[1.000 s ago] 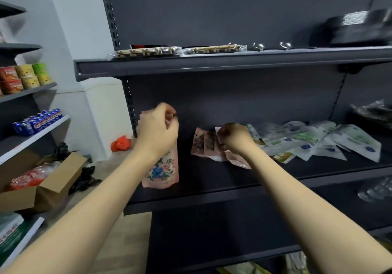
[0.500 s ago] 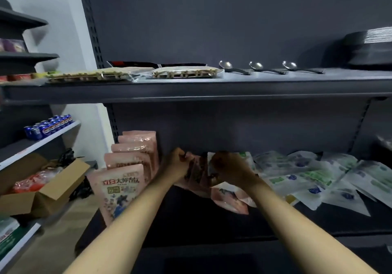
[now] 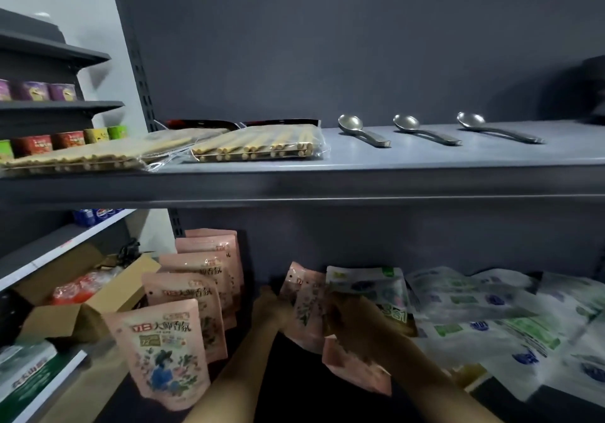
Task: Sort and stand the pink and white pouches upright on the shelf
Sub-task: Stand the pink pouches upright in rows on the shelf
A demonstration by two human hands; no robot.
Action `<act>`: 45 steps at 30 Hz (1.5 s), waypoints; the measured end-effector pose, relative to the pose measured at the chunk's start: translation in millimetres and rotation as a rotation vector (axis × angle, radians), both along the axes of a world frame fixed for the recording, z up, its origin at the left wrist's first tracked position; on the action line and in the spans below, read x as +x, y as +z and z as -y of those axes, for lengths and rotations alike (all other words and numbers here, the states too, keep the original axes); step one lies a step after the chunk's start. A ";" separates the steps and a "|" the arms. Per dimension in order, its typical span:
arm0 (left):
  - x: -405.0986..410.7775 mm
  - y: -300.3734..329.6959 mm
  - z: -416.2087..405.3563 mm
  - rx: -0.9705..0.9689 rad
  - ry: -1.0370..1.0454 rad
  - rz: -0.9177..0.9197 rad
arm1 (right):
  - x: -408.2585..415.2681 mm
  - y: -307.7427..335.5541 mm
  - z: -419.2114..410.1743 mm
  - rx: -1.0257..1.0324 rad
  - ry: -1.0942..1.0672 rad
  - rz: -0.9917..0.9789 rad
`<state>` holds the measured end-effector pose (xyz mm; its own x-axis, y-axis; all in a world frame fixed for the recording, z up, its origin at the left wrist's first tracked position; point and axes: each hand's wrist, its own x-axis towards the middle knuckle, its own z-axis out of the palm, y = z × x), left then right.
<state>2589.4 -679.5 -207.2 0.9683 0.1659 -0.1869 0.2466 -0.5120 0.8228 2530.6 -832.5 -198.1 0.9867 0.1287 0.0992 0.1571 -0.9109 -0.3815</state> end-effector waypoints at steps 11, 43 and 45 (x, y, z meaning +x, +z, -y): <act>11.5 33.3 17.4 0.426 -0.091 0.318 | 10.3 16.0 -5.6 -0.198 -0.087 -0.008; 10.3 36.5 0.6 -0.038 0.037 0.365 | 48.7 34.8 -21.9 0.810 -0.170 -0.204; 12.7 36.3 -2.8 0.122 0.110 0.386 | 54.6 37.0 -33.4 0.668 -0.200 -0.155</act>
<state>2602.1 -676.7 -170.9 0.9387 0.2706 0.2136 -0.0096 -0.5989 0.8008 2585.1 -799.1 -161.1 0.9941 -0.0959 -0.0499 -0.0901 -0.4800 -0.8727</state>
